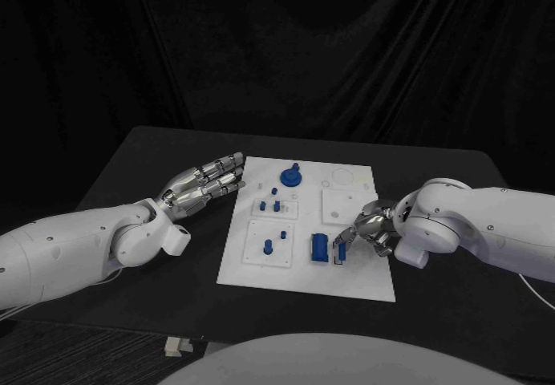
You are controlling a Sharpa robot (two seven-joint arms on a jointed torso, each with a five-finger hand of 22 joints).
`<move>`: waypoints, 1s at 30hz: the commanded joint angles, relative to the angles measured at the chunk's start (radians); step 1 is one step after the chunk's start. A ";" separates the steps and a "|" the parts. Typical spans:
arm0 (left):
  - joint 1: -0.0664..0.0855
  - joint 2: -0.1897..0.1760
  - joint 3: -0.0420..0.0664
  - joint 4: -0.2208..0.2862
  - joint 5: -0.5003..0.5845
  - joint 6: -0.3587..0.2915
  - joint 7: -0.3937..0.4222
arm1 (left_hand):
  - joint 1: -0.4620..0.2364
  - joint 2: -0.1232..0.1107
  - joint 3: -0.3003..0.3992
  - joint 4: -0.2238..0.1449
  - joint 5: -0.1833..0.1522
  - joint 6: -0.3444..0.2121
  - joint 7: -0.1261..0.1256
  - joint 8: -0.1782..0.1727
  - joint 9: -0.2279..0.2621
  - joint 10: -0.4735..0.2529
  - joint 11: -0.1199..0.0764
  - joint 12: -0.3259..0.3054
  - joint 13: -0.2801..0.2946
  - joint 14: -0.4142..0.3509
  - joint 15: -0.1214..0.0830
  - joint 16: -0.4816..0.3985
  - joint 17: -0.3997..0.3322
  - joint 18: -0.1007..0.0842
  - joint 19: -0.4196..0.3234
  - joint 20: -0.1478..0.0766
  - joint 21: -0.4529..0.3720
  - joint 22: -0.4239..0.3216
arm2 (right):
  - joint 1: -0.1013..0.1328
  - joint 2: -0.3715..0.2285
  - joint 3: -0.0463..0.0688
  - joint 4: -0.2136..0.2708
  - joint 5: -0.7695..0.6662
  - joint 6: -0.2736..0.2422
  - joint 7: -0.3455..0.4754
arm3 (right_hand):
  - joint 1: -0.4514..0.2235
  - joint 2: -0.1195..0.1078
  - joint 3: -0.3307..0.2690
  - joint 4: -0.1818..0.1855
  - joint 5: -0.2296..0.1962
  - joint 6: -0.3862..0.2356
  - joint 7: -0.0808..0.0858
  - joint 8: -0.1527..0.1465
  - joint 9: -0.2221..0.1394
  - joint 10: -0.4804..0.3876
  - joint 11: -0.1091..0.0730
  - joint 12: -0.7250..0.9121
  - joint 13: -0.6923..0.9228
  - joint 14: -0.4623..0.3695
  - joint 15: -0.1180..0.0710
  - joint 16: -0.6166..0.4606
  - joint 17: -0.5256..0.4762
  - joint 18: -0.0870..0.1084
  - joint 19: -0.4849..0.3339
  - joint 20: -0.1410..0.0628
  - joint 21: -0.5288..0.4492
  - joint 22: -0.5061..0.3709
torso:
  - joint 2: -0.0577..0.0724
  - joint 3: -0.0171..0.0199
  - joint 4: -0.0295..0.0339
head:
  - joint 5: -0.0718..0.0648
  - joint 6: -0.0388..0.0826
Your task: Assemble the parts on the task board
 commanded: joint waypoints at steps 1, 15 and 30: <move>-0.002 0.001 0.001 0.002 0.005 0.014 0.086 | 0.002 0.012 0.002 -0.007 0.013 -0.002 0.001 0.003 0.004 -0.002 0.008 0.020 0.003 0.005 0.011 0.020 0.004 0.007 0.009 -0.002 0.003 0.006 | -0.002 0.002 0.000 -0.001 -0.040 0.007 -0.007 | -0.013 0.012 0.092 -0.024 -0.001 -0.015 -0.006 0.024 0.052 0.100 -0.006 0.016 0.267 0.070 -0.014 -0.016 0.136 0.001 -0.007 -0.001 -0.015 0.139 | 0.000 -0.0003 0.0008 | -0.001 0.000; -0.003 0.001 0.001 0.001 0.005 0.018 0.085 | 0.002 0.012 0.002 -0.007 0.013 -0.002 0.001 0.003 0.004 -0.002 0.008 0.020 0.003 0.005 0.011 0.020 0.004 0.007 0.009 -0.002 0.003 0.006 | -0.005 0.011 0.000 -0.002 -0.065 0.023 -0.012 | -0.023 0.017 0.090 -0.018 -0.023 -0.016 -0.006 0.027 0.054 0.100 -0.006 0.016 0.267 0.070 -0.014 -0.017 0.135 0.001 -0.006 0.000 -0.018 0.139 | 0.000 -0.0002 -0.0007 | 0.002 0.000; -0.004 0.001 0.001 0.000 0.005 0.020 0.084 | 0.002 0.013 0.003 -0.009 0.014 -0.002 0.001 0.003 0.004 -0.002 0.009 0.019 0.003 0.005 0.011 0.020 0.004 0.006 0.009 -0.002 0.003 0.005 | -0.013 0.016 0.000 -0.001 -0.087 0.037 -0.015 | -0.035 0.019 0.085 -0.010 -0.038 -0.016 -0.007 0.029 0.056 0.100 -0.007 0.016 0.267 0.070 -0.015 -0.019 0.132 0.001 -0.005 0.000 -0.019 0.138 | 0.000 -0.0005 0.0000 | 0.002 0.000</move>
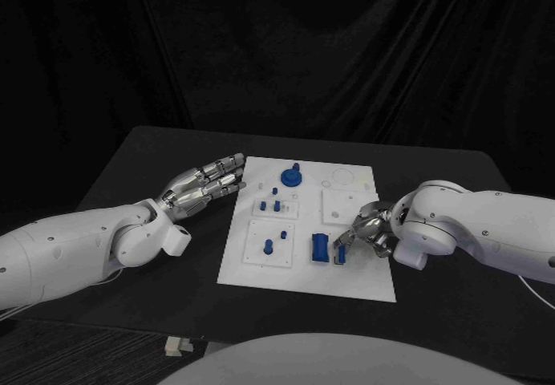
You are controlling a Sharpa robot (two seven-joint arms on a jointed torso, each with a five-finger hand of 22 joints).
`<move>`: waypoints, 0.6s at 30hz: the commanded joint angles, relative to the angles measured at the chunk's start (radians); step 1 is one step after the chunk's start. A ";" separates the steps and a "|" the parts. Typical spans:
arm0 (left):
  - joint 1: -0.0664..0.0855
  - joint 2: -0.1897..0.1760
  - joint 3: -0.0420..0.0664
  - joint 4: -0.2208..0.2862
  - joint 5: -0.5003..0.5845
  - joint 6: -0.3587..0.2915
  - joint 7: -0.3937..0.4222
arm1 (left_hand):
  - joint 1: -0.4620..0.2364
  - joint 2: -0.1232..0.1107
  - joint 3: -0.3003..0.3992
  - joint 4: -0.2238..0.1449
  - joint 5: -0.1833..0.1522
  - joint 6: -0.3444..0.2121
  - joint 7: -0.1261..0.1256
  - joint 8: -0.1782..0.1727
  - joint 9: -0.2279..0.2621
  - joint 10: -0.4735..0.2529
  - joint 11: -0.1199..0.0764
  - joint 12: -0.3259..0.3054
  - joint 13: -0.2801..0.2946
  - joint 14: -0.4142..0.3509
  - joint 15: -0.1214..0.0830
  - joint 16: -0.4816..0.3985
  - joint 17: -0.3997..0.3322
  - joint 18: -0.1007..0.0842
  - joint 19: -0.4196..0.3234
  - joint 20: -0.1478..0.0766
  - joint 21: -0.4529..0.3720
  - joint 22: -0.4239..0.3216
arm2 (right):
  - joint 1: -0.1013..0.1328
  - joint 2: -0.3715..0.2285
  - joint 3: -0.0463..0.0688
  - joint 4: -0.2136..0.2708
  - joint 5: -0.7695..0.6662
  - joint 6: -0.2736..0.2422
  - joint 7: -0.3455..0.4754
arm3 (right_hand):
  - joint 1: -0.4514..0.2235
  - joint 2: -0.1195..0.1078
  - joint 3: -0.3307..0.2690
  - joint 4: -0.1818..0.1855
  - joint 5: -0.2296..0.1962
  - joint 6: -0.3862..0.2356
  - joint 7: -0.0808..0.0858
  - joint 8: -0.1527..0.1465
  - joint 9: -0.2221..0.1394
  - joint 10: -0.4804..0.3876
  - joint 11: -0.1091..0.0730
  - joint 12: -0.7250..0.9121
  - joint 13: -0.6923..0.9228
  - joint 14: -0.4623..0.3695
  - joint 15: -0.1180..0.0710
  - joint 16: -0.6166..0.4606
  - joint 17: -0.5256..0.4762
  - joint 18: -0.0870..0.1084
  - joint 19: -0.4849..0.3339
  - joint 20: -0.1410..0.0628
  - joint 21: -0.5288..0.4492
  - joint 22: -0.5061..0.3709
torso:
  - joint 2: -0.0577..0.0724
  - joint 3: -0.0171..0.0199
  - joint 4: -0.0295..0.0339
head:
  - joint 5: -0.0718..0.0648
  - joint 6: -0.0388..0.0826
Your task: Assemble the parts on the task board
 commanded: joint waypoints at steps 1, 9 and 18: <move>-0.002 0.001 0.001 0.000 0.005 0.014 0.084 | 0.002 0.013 0.003 -0.010 0.014 -0.002 0.001 0.003 0.004 -0.002 0.009 0.019 0.003 0.005 0.012 0.020 0.004 0.006 0.009 -0.002 0.003 0.005 | -0.005 0.002 0.000 0.001 -0.020 0.018 -0.013 | -0.025 0.008 0.077 -0.002 -0.010 -0.011 -0.008 0.029 0.050 0.101 -0.007 0.016 0.267 0.070 -0.015 -0.020 0.132 0.001 -0.004 0.000 -0.019 0.138 | -0.001 -0.0002 -0.0001 | 0.000 0.000; -0.003 0.002 0.001 -0.001 0.005 0.016 0.083 | 0.002 0.013 0.003 -0.010 0.014 -0.002 0.001 0.003 0.004 -0.002 0.009 0.019 0.003 0.005 0.012 0.020 0.004 0.006 0.009 -0.002 0.003 0.005 | -0.007 0.005 0.000 0.001 -0.024 0.018 -0.014 | -0.049 0.009 0.060 0.018 -0.103 -0.013 -0.009 0.030 0.050 0.101 -0.008 0.016 0.267 0.070 -0.015 -0.023 0.129 0.001 -0.001 -0.001 -0.024 0.137 | 0.000 0.0000 0.0001 | 0.000 0.000; -0.004 0.002 0.001 -0.003 0.005 0.017 0.082 | 0.002 0.013 0.003 -0.010 0.014 -0.002 0.001 0.003 0.004 -0.002 0.009 0.019 0.003 0.005 0.012 0.020 0.004 0.006 0.009 -0.002 0.003 0.005 | -0.008 0.005 0.000 0.001 -0.025 0.015 -0.014 | -0.063 0.008 0.045 0.034 -0.153 -0.014 -0.008 0.029 0.048 0.101 -0.007 0.016 0.267 0.070 -0.015 -0.024 0.128 0.001 0.000 -0.001 -0.027 0.137 | 0.000 0.0003 -0.0001 | 0.001 0.000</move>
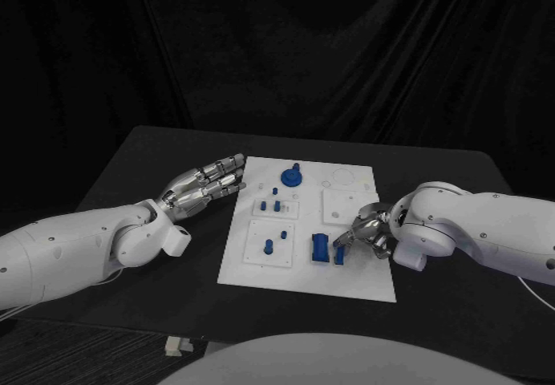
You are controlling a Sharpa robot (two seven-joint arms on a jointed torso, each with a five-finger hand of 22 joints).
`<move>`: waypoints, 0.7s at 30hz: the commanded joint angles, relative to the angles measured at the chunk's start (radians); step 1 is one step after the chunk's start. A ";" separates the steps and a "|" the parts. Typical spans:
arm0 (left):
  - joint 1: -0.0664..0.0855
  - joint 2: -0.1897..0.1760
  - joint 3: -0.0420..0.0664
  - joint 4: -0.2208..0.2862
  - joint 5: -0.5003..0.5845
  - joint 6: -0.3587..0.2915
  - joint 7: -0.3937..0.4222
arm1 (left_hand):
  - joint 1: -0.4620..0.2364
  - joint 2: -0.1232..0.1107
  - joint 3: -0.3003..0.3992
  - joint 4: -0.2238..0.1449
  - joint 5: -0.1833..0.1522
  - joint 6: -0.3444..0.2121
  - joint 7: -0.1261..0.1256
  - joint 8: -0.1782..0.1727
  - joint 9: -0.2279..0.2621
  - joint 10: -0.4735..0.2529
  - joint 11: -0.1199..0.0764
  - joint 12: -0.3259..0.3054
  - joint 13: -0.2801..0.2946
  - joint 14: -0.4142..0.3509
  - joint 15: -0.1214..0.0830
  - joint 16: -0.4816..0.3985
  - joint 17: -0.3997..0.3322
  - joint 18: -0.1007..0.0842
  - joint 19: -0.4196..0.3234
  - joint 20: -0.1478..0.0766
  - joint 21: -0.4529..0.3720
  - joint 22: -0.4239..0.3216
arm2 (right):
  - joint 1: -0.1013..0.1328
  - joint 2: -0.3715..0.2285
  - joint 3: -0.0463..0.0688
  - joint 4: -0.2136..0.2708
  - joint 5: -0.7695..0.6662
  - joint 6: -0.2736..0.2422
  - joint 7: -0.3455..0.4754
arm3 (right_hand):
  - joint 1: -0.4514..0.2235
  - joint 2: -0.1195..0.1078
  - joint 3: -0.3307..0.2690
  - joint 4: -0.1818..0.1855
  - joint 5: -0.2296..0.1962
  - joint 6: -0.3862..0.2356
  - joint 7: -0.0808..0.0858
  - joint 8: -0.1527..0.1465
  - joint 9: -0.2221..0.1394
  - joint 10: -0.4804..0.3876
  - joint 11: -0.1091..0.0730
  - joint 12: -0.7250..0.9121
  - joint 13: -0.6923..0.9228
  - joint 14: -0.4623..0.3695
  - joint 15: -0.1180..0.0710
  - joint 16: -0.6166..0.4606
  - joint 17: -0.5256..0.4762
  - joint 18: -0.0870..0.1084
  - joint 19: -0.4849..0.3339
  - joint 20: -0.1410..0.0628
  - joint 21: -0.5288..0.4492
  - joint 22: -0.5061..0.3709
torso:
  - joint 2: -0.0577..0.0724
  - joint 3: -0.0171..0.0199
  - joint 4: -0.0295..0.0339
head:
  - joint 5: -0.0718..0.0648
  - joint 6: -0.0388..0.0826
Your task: Assemble the parts on the task board
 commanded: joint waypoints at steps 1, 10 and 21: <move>-0.002 0.002 0.001 0.000 0.005 0.014 0.082 | -0.001 0.010 0.003 -0.010 0.014 -0.002 0.001 0.003 0.004 -0.002 0.009 0.019 0.003 0.005 0.012 0.013 0.005 0.006 0.009 -0.002 0.003 0.005 | -0.003 0.001 0.000 0.001 -0.007 0.007 -0.013 | -0.031 -0.010 0.006 0.019 -0.048 -0.012 -0.003 0.013 0.006 0.101 -0.005 0.016 0.267 0.074 -0.009 -0.013 0.127 0.001 0.001 0.000 -0.015 0.137 | 0.000 0.0003 -0.0001 | 0.001 0.000; -0.003 0.003 0.001 -0.001 0.005 0.016 0.080 | 0.000 0.011 0.005 -0.012 0.015 -0.003 0.002 0.003 0.004 -0.002 0.010 0.020 0.003 0.005 0.013 0.013 0.005 0.006 0.008 -0.002 0.003 0.004 | -0.004 0.001 0.000 0.001 -0.007 0.009 -0.013 | -0.056 -0.015 -0.025 0.050 -0.116 -0.010 -0.002 0.013 0.003 0.101 -0.004 0.016 0.267 0.075 -0.008 -0.015 0.126 0.001 0.004 0.001 -0.018 0.138 | 0.000 0.0002 0.0001 | 0.002 0.000; -0.004 0.002 0.001 -0.001 0.005 0.017 0.080 | 0.000 0.011 0.005 -0.012 0.015 -0.003 0.002 0.003 0.004 -0.002 0.010 0.020 0.003 0.005 0.013 0.013 0.005 0.006 0.008 -0.002 0.003 0.004 | -0.004 -0.009 0.000 0.005 -0.007 0.002 -0.010 | -0.117 -0.039 -0.113 0.117 -0.185 -0.008 -0.001 0.013 -0.001 0.101 -0.003 0.016 0.267 0.075 -0.007 -0.014 0.127 0.001 0.007 0.001 -0.022 0.139 | 0.000 0.0000 -0.0002 | 0.005 0.000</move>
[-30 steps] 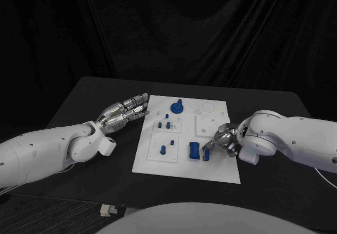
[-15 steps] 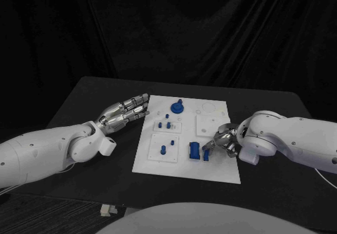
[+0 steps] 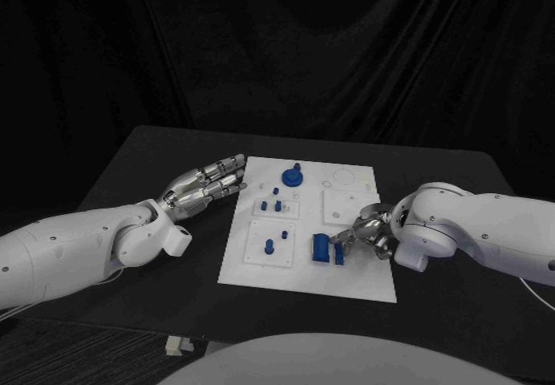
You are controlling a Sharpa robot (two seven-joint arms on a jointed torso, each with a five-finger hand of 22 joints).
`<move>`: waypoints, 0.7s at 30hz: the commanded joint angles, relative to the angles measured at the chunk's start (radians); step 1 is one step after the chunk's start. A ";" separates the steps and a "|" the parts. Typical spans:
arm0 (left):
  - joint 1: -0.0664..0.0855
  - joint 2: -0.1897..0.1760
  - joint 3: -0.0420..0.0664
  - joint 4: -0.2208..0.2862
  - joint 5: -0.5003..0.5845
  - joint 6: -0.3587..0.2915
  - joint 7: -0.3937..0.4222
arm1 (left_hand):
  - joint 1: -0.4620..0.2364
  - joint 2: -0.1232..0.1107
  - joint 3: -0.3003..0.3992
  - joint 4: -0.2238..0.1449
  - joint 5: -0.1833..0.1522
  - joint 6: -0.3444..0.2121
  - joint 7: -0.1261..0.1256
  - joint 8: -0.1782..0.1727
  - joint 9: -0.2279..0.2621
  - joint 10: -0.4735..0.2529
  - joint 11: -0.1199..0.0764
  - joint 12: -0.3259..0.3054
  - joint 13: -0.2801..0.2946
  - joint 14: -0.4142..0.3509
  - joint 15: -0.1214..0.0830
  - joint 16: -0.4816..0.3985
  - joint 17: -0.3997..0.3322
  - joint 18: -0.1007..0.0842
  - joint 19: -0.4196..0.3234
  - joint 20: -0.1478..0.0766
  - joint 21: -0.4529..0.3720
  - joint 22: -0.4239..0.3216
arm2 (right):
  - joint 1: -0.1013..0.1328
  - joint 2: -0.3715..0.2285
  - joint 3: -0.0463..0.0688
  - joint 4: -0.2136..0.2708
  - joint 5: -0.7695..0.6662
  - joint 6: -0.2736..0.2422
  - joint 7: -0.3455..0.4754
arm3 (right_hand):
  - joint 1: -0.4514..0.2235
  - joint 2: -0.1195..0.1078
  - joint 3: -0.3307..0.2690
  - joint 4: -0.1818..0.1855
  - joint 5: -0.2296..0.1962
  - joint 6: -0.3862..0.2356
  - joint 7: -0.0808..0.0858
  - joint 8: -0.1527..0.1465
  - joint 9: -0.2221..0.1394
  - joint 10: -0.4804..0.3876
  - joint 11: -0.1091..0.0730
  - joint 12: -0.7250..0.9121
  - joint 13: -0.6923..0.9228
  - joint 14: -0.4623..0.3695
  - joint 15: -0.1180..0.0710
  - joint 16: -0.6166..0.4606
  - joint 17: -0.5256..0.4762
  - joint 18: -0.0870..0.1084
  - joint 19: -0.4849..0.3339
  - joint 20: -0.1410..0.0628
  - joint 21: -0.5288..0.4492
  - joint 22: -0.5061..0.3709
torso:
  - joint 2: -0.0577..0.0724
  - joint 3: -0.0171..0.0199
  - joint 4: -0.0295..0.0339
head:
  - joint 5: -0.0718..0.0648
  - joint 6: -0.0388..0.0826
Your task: Assemble the parts on the task board
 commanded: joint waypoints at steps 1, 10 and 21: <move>-0.002 0.001 0.001 0.002 0.005 0.013 0.080 | 0.000 0.011 0.005 -0.012 0.012 -0.003 0.002 0.003 0.004 -0.002 0.010 0.020 0.003 0.005 0.013 0.013 0.004 0.006 0.008 -0.002 0.003 0.004 | -0.003 -0.009 0.000 0.007 -0.004 -0.003 -0.009 | -0.029 -0.003 -0.035 0.010 -0.002 -0.008 -0.001 0.010 -0.002 0.101 -0.003 0.016 0.267 0.081 -0.002 -0.014 0.127 0.001 0.007 0.001 -0.022 0.140 | 0.000 -0.0003 -0.0001 | 0.002 0.000; -0.002 -0.002 0.001 0.003 0.005 0.009 0.082 | 0.001 0.011 0.006 -0.015 0.014 -0.002 0.002 0.003 0.004 -0.002 0.010 0.020 0.003 0.005 0.013 0.013 0.004 0.006 0.009 -0.002 0.003 0.006 | 0.023 -0.070 0.000 0.061 -0.016 -0.065 0.002 | -0.058 0.000 -0.136 0.088 -0.073 -0.007 -0.002 0.014 -0.001 0.101 -0.004 0.016 0.267 0.081 -0.003 -0.014 0.129 0.001 0.011 0.000 -0.026 0.140 | 0.000 -0.0001 0.0001 | -0.002 0.000; -0.002 -0.001 0.001 0.005 0.005 0.007 0.083 | 0.001 0.010 0.007 -0.016 0.015 0.000 0.002 0.003 0.004 -0.002 0.010 0.021 0.003 0.005 0.013 0.014 0.004 0.006 0.010 -0.002 0.004 0.009 | 0.046 -0.157 0.000 0.175 -0.170 -0.191 0.170 | 0.210 0.032 -0.106 -0.024 0.245 -0.023 -0.017 0.062 0.033 0.101 -0.018 0.016 0.267 0.098 -0.015 0.047 0.198 -0.018 0.043 -0.011 0.089 0.170 | -0.001 0.0000 -0.0001 | -0.001 0.000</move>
